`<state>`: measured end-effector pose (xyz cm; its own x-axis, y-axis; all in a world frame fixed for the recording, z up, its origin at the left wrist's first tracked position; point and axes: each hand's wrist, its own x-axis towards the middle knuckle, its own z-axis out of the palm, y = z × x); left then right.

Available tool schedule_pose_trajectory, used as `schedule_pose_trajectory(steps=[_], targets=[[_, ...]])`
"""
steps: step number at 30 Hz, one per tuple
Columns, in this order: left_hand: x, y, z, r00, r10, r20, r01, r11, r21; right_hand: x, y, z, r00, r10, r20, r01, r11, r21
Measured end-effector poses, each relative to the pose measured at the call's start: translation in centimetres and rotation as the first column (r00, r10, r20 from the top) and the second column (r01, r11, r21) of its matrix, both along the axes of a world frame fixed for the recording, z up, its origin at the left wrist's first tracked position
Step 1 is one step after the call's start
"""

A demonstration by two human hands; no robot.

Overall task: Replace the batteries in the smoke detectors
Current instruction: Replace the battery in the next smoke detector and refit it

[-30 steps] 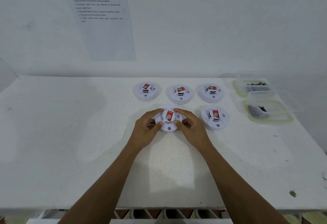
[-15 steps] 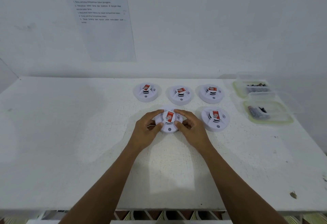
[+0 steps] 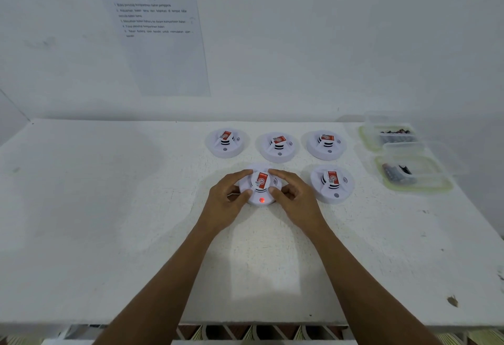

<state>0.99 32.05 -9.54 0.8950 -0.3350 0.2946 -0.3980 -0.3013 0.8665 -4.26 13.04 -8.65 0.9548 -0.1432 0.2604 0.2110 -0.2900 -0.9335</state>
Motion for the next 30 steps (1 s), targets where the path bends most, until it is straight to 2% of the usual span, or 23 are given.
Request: schedule_pose_trajectory(steps=[30], targets=[[0.05,0.08,-0.15,1.0,-0.012,-0.019,0.012,1.0,-0.012,-0.09,0.07,0.14,1.0,-0.011,-0.013,0.011,1.0,0.013]])
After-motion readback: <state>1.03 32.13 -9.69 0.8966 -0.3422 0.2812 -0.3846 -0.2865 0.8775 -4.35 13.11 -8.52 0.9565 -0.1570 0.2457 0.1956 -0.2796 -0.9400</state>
